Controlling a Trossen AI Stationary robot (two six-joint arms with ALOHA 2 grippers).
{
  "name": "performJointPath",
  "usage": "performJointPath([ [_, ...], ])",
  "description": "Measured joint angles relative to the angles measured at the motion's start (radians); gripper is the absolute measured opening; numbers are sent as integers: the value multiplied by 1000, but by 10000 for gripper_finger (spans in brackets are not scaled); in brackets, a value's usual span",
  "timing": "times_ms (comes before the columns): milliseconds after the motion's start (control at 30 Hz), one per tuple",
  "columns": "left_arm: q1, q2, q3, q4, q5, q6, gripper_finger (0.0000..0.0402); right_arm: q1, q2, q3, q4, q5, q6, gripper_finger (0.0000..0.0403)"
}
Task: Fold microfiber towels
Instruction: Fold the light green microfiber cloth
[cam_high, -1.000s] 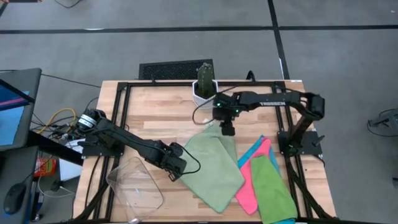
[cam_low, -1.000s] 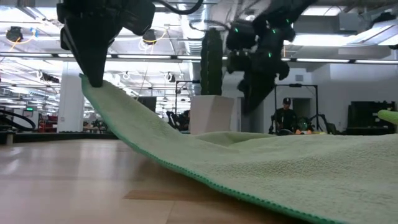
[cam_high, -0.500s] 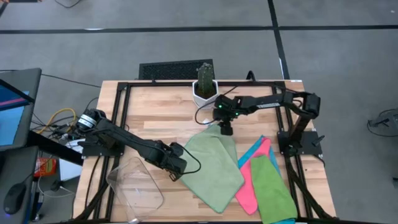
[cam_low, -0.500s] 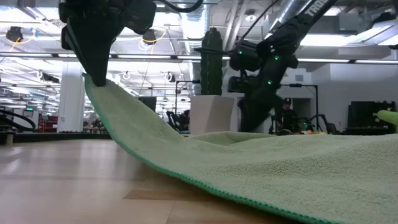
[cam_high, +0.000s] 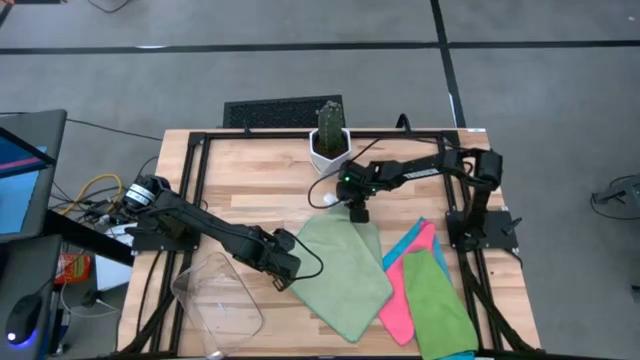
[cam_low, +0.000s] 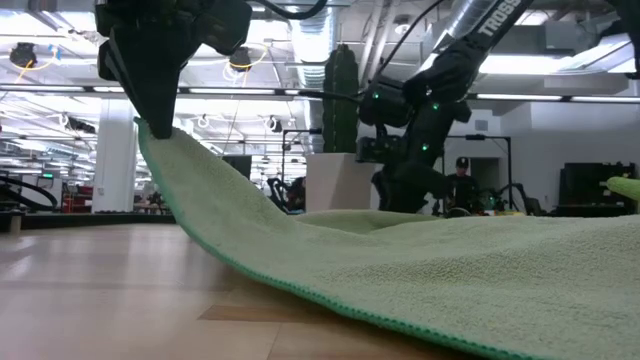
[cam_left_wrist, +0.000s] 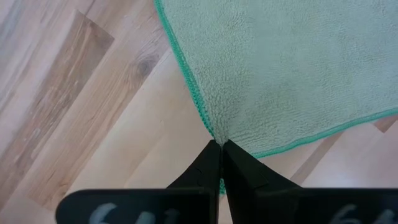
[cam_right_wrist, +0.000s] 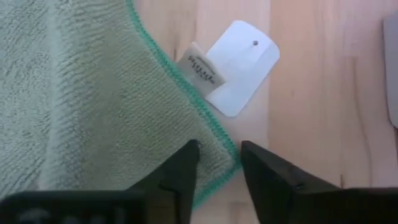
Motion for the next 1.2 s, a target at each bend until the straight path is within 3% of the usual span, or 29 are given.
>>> performJointPath([
  [267, 0, 0, 0, -3, -2, 5, 0, 0, -37, -5, -52, 39, 4, 16],
  [400, 0, 0, 0, -3, 0, 2, 0, -3, -90, -14, -103, 53, 79, 22],
  [567, 0, -27, 0, -18, 28, 14, 0, -4, -251, -10, -173, 48, 205, 10],
  [800, 6, -178, 0, -242, -42, -46, 0, 16, -523, -10, -264, 54, 403, 18],
  [1033, 35, -327, 0, -293, -94, -48, 0, 108, -725, -7, -318, 167, 591, 14],
  [1200, 92, -348, 0, -341, -141, 46, 0, 176, -750, -7, -378, 275, 653, 18],
])
